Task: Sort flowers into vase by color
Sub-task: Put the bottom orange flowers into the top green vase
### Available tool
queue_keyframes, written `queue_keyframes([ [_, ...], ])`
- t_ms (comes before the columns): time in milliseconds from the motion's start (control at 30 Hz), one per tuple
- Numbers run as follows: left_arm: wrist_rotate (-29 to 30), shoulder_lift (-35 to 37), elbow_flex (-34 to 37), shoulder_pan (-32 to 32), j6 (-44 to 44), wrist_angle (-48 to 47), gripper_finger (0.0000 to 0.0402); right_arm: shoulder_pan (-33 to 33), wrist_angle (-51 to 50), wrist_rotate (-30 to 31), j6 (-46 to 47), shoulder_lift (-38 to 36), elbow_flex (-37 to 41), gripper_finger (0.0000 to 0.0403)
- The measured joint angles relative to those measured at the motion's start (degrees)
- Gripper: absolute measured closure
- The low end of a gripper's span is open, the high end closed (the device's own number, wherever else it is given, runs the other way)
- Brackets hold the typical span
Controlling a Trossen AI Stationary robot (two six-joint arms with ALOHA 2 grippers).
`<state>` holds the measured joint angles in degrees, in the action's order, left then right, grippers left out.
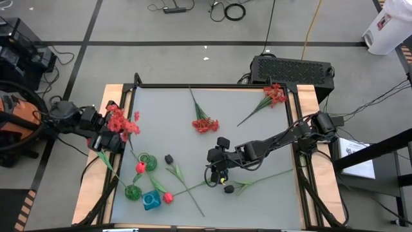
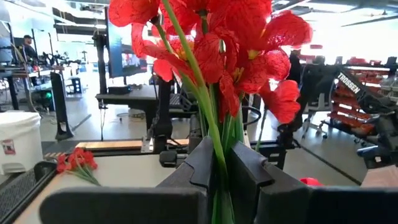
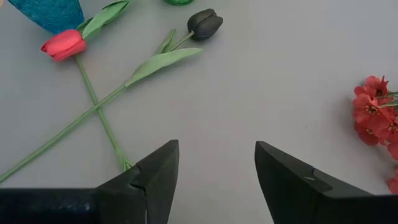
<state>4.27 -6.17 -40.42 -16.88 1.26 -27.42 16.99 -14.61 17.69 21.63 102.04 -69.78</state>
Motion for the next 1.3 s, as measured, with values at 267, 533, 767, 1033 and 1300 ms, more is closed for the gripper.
queue_keyframes([
  [267,-0.9,0.0,7.0,0.0,2.8,9.2,0.0366,0.0,0.0,0.0,0.0,0.0,0.0,0.02],
  [533,-0.9,0.0,8.9,0.0,2.8,10.5,0.0366,0.0,0.0,0.0,0.0,0.0,0.0,0.02],
  [767,-0.8,-0.3,8.9,0.0,2.9,10.4,0.0366,0.0,0.0,0.0,0.0,0.0,0.0,0.02],
  [1033,-0.6,-0.5,8.9,0.0,4.4,10.6,0.0366,0.0,0.0,0.0,0.0,0.0,0.0,0.02],
  [1300,-0.4,-1.7,8.9,0.0,4.4,10.7,0.0366,0.0,0.0,0.0,0.0,0.0,0.0,0.02],
])
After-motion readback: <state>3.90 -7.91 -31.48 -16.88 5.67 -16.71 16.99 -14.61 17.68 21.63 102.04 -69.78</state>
